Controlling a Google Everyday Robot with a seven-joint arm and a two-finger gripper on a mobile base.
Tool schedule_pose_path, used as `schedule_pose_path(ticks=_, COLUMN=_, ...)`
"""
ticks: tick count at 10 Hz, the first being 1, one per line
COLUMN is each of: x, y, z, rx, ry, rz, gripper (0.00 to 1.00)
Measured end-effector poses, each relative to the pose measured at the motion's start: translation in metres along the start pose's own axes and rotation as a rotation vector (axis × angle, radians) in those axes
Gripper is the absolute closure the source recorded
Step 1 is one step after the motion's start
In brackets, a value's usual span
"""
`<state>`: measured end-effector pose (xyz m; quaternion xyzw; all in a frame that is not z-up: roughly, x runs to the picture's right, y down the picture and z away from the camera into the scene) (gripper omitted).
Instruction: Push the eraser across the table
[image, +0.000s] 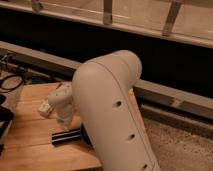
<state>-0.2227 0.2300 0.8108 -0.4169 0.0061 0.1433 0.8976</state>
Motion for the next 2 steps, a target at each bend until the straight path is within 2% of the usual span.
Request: schedule_pose_path(ticks=2, x=0.0017, y=0.0087, z=-0.0017, rx=-0.022, ry=0.021, rz=0.008, gripper=1.0)
